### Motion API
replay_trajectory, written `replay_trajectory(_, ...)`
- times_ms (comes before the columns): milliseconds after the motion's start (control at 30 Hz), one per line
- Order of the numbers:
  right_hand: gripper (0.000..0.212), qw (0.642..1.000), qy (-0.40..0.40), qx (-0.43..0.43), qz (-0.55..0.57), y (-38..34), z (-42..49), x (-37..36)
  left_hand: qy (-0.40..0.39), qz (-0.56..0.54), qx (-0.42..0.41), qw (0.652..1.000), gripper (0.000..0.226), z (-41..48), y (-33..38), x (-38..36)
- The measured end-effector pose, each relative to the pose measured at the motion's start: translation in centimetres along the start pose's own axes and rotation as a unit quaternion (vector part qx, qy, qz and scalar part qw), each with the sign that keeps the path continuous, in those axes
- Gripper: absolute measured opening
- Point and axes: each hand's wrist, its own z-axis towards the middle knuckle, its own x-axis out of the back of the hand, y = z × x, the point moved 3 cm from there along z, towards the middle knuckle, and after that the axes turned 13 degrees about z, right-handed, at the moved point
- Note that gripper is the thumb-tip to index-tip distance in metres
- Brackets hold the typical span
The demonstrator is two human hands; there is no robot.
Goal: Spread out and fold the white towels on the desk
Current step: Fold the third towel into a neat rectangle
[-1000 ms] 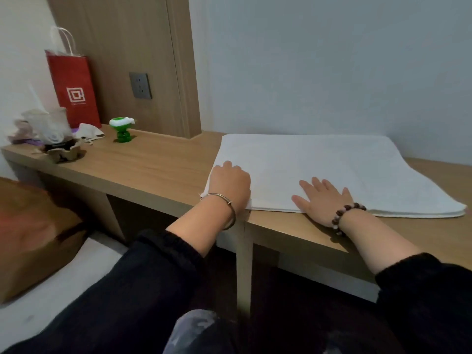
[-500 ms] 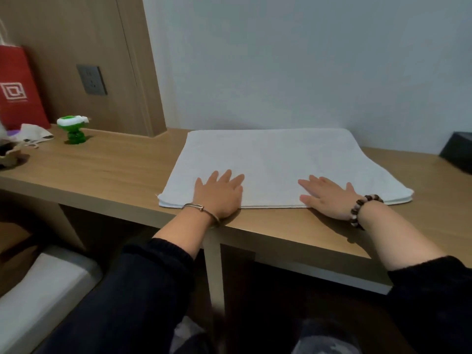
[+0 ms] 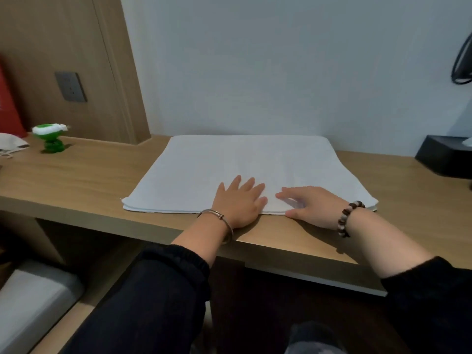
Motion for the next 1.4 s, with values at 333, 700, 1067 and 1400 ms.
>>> replay_trajectory(333, 0.011, 0.975, 0.148, 0.125, -0.109, -0.9, -1.5, 0.6, 0.012, 0.013, 0.017, 1.000, 0.051, -0.2, -0.4, -0.5)
replay_trajectory(700, 0.016, 0.991, 0.124, 0.039, 0.002, 1.9, -2.5, 2.0, -0.035, 0.017, -0.010, 0.999, 0.093, -0.9, -1.7, -0.5)
replay_trajectory(1067, 0.008, 0.989, 0.123, 0.081, 0.029, -0.5, -1.5, 0.5, 0.084, -0.130, -0.070, 0.986, 0.041, -2.4, 0.2, 2.5)
replay_trajectory(1400, 0.015, 0.985, 0.130, 0.045, -0.102, 1.0, -3.2, 2.1, 0.162, -0.183, -0.064, 0.968, 0.014, -2.3, 2.3, 2.0)
